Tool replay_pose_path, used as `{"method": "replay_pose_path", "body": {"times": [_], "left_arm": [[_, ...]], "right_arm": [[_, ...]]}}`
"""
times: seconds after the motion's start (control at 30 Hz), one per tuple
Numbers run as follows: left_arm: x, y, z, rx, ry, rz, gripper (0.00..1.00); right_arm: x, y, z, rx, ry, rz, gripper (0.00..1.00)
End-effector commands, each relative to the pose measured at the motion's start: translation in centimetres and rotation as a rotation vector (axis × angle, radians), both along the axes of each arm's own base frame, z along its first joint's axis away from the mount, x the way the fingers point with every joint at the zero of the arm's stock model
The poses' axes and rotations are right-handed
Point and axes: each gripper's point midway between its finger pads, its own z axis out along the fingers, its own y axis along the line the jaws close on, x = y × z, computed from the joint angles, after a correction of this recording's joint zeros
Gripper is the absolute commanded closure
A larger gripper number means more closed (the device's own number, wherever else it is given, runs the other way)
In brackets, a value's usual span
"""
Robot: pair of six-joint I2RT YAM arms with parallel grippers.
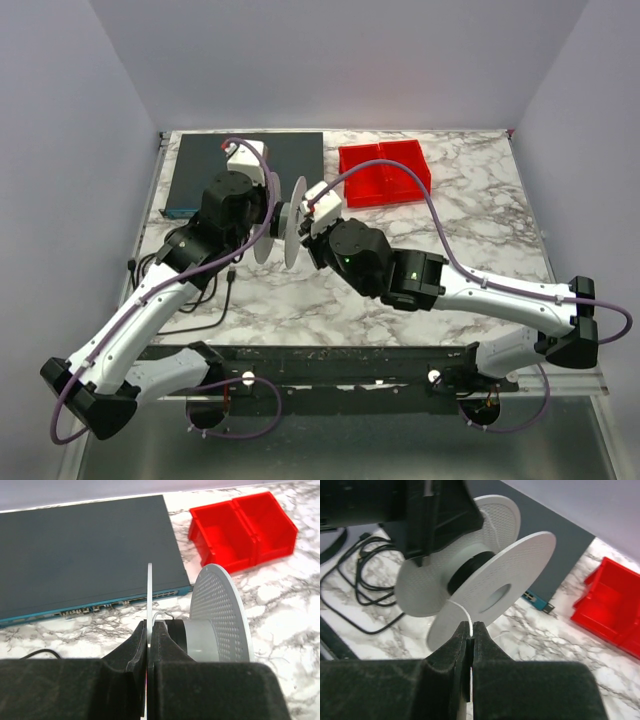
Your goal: Wrap the cables
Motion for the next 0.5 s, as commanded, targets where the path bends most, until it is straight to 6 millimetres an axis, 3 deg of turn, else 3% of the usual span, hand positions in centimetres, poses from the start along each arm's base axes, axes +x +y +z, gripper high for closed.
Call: {"method": "replay_pose_path", "body": {"times": [0.0, 0.27, 0.47], "left_arm": [[-1.6, -1.9, 2.1, -0.013, -0.071, -0.141, 1.0], [-3.3, -3.1, 0.5, 0.048, -0.036, -0.216, 1.0], [-5.0, -3.7, 0.9, 0.021, -0.053, -0.292, 1.0]], "right_arm": [[2.2, -2.1, 1.1, -0.091, -0.097, -0.107, 0.99], [3.8, -3.5, 1.8, -0.084, -0.141, -0.19, 0.99], [6.3, -5.3, 0.9, -0.061, -0.096, -0.213, 0.99]]}}
